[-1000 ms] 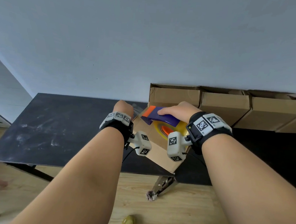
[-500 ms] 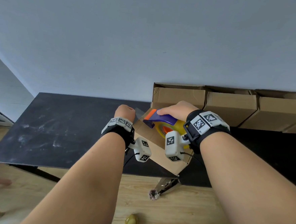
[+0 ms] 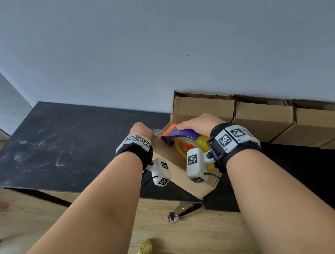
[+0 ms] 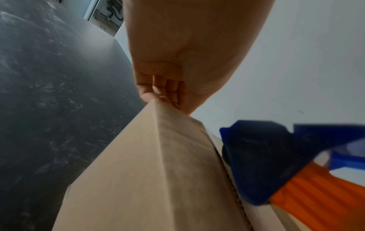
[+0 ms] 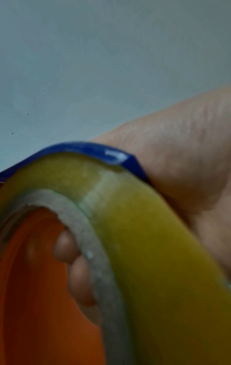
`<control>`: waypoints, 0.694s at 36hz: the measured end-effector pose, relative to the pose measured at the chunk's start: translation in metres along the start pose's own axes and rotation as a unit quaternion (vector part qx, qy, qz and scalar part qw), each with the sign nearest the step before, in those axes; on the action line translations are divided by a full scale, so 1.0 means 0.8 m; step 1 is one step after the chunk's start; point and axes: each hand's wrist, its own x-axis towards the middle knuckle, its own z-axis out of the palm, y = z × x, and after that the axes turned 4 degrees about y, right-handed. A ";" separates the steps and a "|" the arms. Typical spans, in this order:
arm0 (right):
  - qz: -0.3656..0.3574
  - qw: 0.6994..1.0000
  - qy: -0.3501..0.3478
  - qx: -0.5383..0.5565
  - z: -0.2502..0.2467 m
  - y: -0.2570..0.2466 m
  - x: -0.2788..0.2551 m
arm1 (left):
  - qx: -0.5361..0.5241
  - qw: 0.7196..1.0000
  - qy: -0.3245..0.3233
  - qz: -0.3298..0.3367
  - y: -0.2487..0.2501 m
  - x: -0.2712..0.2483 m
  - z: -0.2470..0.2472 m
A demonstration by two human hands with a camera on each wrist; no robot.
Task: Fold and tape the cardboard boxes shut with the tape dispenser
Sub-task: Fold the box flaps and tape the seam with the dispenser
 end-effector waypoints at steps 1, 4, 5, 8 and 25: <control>0.001 1.000 -0.001 0.000 0.000 0.000 0.000 | 0.008 1.000 -0.011 -0.004 0.000 -0.001 0.003; 0.004 1.000 -0.001 0.003 0.001 0.001 0.001 | -0.021 0.999 -0.031 -0.026 0.005 -0.009 0.005; 0.005 1.000 -0.001 0.006 0.001 0.001 0.001 | -0.055 0.997 -0.027 -0.040 0.009 -0.015 0.002; 0.006 1.000 -0.001 0.017 0.003 0.003 0.002 | -0.042 0.998 -0.038 -0.032 0.019 -0.021 -0.001; 0.011 0.999 -0.001 0.041 0.007 0.002 -0.002 | 0.030 0.982 0.090 0.164 0.008 -0.050 0.011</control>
